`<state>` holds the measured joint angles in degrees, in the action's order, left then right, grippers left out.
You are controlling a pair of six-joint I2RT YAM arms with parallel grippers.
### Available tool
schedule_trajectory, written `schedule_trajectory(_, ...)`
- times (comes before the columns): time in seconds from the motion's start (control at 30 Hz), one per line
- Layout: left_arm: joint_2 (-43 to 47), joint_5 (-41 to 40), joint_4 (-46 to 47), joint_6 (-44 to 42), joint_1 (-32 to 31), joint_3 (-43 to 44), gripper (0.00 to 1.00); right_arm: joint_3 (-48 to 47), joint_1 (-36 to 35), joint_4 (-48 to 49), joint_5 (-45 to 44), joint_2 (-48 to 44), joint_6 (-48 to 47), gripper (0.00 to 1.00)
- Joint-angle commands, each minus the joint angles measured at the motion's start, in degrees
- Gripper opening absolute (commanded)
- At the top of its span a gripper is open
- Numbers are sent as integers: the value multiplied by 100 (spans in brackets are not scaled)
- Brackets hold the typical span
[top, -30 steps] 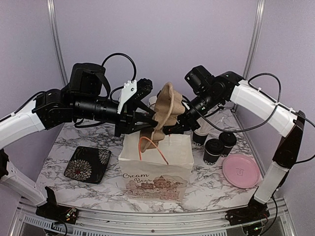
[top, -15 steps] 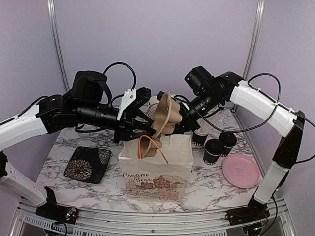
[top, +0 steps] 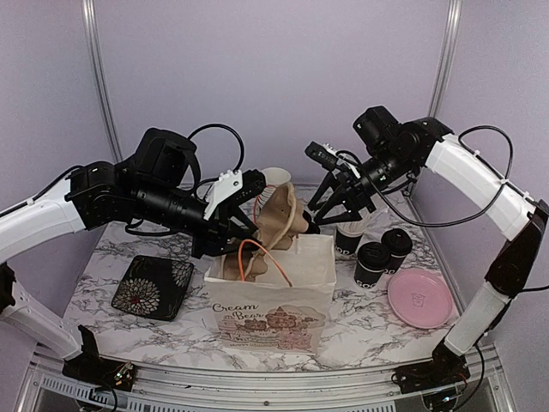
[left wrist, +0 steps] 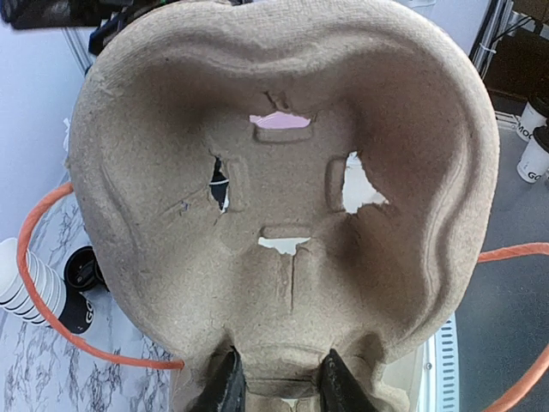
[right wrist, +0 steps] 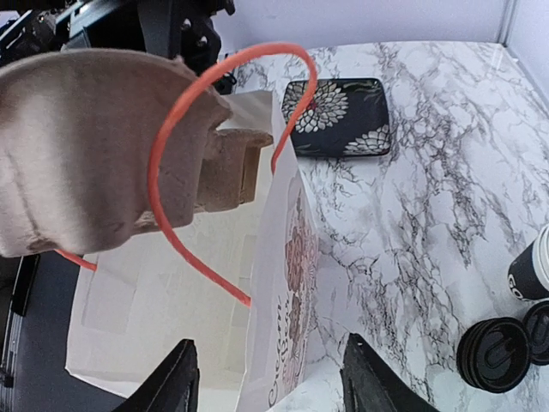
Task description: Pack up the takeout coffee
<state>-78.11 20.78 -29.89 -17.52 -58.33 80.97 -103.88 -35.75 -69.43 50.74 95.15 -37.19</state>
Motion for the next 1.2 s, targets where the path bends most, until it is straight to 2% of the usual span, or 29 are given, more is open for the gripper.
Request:
schedule_trajectory(0.0, -113, -336, -481, 103, -15, 332, 29, 54, 218, -321, 270, -401, -404, 57)
schedule_trajectory(0.3, -828, -768, -1744, -150, -299, 1188, 29, 187, 636, -326, 279, -676, -498, 58)
schedule_trajectory(0.57, -1068, -1071, -2378, -272, -517, 1424, 29, 409, 1203, -263, 340, -966, -588, 58)
schedule_trajectory(0.8, -1543, -1611, -3165, -340, -648, 1618, 29, 806, 1245, -76, 384, -1149, -533, 58)
schedule_trajectory(1.17, -2341, -2001, -3665, -43, -670, 2019, 30, 1180, 1246, 85, 418, -1166, -543, 58)
